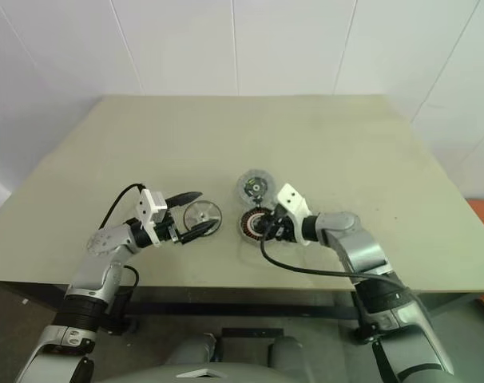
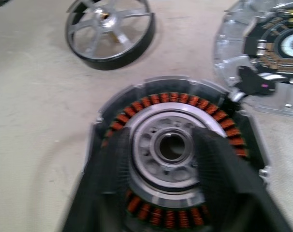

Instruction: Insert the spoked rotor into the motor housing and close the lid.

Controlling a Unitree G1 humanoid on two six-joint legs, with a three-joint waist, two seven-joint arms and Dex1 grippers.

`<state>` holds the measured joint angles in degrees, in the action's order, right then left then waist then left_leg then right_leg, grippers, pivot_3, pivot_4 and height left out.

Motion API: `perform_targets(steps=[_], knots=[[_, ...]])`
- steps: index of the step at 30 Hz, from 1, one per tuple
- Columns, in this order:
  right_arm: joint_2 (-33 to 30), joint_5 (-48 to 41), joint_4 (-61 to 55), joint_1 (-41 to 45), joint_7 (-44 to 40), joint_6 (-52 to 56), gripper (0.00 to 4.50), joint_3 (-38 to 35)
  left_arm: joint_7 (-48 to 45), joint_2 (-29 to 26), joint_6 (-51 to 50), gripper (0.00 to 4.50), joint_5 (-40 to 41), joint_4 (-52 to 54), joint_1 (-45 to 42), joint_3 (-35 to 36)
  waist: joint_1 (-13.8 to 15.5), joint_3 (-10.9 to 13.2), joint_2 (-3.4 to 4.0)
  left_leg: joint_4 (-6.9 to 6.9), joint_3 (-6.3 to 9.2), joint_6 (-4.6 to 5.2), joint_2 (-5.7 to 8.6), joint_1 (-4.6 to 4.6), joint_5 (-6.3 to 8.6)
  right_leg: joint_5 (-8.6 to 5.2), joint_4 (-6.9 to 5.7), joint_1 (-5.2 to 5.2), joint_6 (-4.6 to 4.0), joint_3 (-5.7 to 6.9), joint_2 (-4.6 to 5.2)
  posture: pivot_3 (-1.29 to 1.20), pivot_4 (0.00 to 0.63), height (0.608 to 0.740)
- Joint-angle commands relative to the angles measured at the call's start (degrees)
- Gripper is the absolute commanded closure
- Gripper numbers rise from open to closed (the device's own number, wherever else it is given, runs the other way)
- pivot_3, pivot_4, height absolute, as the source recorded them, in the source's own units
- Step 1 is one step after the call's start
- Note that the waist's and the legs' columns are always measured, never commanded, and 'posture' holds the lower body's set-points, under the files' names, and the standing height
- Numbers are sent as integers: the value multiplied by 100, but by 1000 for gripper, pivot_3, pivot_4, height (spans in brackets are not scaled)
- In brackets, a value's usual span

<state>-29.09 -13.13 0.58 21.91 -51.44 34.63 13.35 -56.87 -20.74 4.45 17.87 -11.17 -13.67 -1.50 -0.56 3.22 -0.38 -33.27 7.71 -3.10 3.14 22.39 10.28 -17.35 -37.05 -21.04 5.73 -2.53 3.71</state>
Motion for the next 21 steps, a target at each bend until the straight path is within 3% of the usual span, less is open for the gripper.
perform_targets(steps=[1,12,15,21], knots=[[-80,82,180,-93,52,223,1920,39,5,-33,105,0,-13,79,-76,1,1,0,0,0,0,-1,0,0,0,0,0,0,0,0,0,0,0,740],[283,36,569,147,518,-135,1920,-368,26,-18,50,0,-27,117,-129,-11,-9,-1,-2,-3,-1,-11,0,-1,7,0,0,0,0,1,0,0,0,740],[362,46,750,247,651,-284,2526,-494,24,-18,48,0,-29,117,-133,-15,-7,0,0,-5,-2,-11,1,0,6,0,0,-1,-1,0,0,0,0,740],[292,137,781,201,536,-464,4470,-352,13,-38,63,0,-32,93,-147,0,-8,0,-1,7,-2,2,1,9,-1,0,0,-1,0,0,-1,0,0,740]])
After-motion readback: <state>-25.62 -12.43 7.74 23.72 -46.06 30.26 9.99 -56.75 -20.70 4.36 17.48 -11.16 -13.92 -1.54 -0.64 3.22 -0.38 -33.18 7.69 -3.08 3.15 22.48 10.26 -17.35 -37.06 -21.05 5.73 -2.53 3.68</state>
